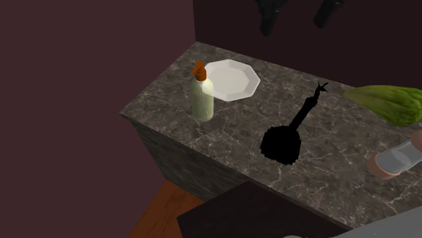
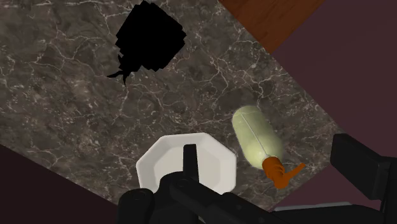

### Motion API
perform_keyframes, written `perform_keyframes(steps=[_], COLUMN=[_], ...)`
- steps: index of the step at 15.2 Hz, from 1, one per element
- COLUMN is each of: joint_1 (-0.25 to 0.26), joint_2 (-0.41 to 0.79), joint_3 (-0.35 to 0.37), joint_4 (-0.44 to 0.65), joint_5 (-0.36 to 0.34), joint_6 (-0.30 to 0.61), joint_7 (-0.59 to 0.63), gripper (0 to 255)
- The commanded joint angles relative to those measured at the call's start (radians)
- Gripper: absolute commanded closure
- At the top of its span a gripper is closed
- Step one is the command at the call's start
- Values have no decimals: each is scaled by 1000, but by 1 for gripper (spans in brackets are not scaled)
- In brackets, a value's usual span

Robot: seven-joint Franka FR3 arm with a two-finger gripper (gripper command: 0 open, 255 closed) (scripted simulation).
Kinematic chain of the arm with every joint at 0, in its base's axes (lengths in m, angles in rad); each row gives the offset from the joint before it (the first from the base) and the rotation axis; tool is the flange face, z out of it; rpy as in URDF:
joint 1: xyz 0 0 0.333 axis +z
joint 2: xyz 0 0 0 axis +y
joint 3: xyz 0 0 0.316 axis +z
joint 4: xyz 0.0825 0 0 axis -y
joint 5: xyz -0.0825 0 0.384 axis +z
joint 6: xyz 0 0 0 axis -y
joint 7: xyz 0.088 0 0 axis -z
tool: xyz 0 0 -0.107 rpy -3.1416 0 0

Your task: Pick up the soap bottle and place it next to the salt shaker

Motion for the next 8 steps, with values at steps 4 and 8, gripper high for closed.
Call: perform_keyframes(steps=[4,8], joint_1=[8,19], joint_2=[68,175], joint_3=[13,30], joint_4=[-27,-44], joint_5=[11,24], joint_6=[100,229], joint_7=[21,47], gripper=[0,0])
